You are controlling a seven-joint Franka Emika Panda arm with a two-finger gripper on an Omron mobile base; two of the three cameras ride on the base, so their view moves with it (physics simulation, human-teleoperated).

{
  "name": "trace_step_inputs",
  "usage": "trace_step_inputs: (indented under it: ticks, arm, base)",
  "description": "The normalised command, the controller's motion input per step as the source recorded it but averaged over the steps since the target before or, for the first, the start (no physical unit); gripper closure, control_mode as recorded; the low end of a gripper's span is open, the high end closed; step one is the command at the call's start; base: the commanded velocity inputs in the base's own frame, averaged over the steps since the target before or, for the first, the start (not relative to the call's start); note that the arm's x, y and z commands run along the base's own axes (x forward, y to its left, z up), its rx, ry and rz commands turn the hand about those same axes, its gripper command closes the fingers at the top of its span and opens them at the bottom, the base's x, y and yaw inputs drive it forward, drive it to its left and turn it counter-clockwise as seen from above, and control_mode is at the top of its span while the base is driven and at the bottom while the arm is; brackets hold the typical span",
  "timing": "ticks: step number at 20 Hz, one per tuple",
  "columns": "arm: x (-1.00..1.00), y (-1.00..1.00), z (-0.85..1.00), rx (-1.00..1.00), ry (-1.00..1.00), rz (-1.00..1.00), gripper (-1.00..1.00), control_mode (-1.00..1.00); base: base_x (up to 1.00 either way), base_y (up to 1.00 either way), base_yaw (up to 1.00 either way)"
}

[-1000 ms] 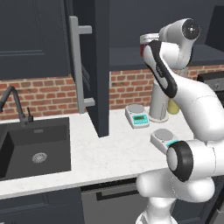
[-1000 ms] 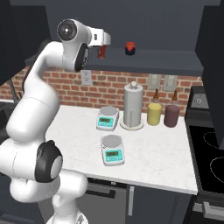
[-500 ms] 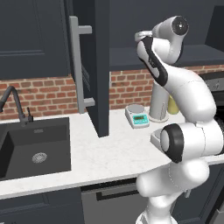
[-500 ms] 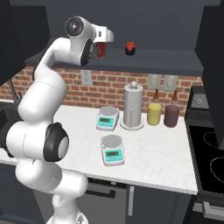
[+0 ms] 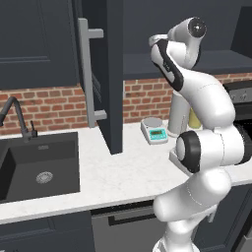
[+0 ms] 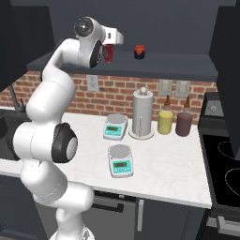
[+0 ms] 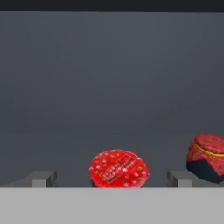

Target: Pick the yogurt and place it on the digital scale for weighing, and close the cabinet.

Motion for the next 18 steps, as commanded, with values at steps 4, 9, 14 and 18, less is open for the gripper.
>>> trace_step_inputs:
  ticks: [4,9,14,18]
  arm:
    - [0.05,0.00,-0.33,0.00,0.00,0.00,-1.00,-1.00]
    - [0.13,0.00,-0.29,0.00,0.00,0.00,-1.00,-1.00]
    - [0.40,0.00,-0.01,0.00,0.00,0.00,-1.00,-1.00]
    - [0.32,0.00,-0.02,0.00,0.00,0.00,-1.00,-1.00]
  base:
    - [0.00,0.00,0.00]
    - [0.00,0.00,0.00]
    - [0.00,0.00,0.00]
    - [0.00,0.00,0.00]
